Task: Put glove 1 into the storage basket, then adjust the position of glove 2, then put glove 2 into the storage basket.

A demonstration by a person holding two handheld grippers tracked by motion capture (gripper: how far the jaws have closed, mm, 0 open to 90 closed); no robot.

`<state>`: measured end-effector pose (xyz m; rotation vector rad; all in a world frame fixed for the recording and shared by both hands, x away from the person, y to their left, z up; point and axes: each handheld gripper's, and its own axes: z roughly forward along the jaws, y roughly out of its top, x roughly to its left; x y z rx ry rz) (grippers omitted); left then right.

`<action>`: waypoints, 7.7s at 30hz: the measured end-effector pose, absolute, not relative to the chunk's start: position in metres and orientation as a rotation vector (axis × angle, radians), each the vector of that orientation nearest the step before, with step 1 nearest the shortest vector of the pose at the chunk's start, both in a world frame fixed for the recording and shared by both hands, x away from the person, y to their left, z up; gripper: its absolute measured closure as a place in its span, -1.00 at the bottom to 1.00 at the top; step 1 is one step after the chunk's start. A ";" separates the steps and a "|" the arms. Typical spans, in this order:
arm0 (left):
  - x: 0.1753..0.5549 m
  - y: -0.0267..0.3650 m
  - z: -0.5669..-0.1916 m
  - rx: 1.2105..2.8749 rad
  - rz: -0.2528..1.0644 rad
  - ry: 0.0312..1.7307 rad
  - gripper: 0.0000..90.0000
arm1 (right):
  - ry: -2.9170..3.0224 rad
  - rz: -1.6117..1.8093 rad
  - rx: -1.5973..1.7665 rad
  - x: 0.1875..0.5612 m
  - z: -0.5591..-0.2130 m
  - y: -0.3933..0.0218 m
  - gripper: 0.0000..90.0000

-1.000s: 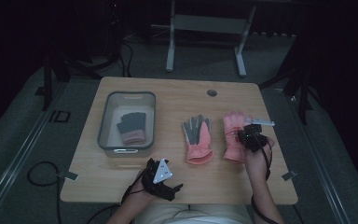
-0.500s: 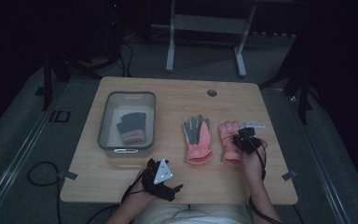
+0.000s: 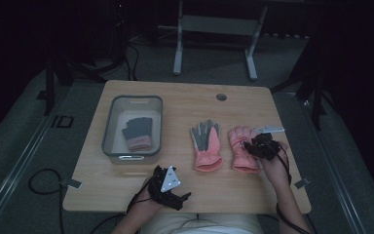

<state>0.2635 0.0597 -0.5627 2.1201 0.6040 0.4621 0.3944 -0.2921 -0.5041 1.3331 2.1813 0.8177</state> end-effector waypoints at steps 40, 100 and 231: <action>0.264 0.059 -0.563 2.120 0.452 0.598 -0.96 | 2.048 0.967 1.263 0.390 -0.409 -0.202 0.91; 0.264 0.061 -0.556 2.092 0.444 0.613 -0.93 | 2.264 0.885 1.260 0.397 -0.489 -0.146 0.68; 0.398 0.238 -0.408 1.731 0.214 1.351 0.64 | 2.617 1.339 0.992 0.459 -0.405 0.022 0.50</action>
